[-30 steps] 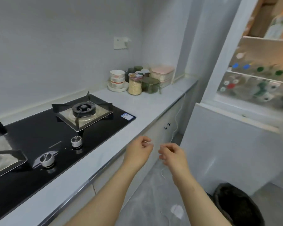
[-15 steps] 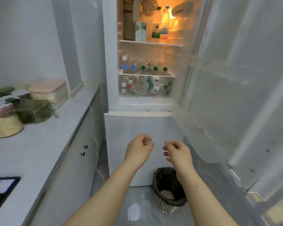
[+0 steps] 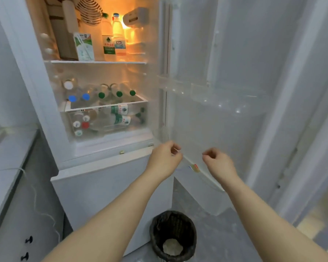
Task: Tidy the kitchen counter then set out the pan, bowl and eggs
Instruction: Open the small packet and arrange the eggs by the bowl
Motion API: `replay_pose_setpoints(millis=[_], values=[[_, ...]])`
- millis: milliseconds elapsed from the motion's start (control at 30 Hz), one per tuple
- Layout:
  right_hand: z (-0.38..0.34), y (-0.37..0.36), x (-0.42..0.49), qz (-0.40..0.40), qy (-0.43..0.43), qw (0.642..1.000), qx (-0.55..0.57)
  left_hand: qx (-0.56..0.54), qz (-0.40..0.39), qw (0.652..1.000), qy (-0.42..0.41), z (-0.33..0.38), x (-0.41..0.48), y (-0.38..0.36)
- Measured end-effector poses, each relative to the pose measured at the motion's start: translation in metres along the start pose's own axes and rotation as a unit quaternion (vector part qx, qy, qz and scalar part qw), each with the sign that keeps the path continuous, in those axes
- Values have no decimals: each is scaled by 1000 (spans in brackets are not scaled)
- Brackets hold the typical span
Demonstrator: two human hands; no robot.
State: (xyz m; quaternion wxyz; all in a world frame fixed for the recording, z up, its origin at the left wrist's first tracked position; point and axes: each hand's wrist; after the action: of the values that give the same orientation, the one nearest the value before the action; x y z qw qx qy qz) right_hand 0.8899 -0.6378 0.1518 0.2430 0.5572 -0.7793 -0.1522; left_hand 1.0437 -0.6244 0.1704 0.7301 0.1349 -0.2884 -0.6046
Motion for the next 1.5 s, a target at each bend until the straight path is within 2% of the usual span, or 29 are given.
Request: replay_pose_setpoints(millis=[67,167,267,333,433,567,667,733,1000,1167,1233,1333,1433,1500], values=[[12,-6,22,-64,8,992,-112,19,-22,999,-24,3,17,-14],[26,-20,51,-116,14,971,-211,79,-37,995,-39,-2,49,-31],[37,-38,70,-181,55,936,-297,178,-115,975,-71,-14,83,-53],[43,-52,75,-231,54,913,-332,233,-173,954,-73,-23,103,-64],[55,-64,79,-278,59,889,-360,334,-266,901,-73,-28,124,-80],[61,-67,78,-292,68,880,-368,472,-378,795,-41,-29,137,-101],[61,-67,78,-286,72,878,-377,546,-404,734,-23,-31,141,-111],[61,-67,79,-286,67,876,-384,563,-408,718,-20,-32,140,-114],[54,-66,78,-245,33,900,-359,551,-377,743,-47,-29,135,-107],[46,-66,76,-208,11,933,-295,525,-357,769,-74,-38,137,-102],[46,-68,76,-177,7,950,-258,494,-330,800,-88,-40,138,-97],[41,-67,76,-125,6,975,-184,399,-255,877,-82,-36,134,-81],[28,-61,75,-70,3,995,-77,230,-127,964,-45,-28,124,-54],[18,-55,72,-21,31,999,-18,102,-40,994,-16,-28,117,-34]])
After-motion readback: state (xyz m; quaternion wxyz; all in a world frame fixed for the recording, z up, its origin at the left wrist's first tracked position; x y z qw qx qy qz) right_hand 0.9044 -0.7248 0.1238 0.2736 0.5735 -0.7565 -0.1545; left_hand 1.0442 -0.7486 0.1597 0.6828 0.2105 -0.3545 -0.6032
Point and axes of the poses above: each hand's wrist, its own x-axis towards the middle knuckle, its own y-axis out of the back of the hand, z = x × y, and after that the axes turned 5 degrees about z, right-handed
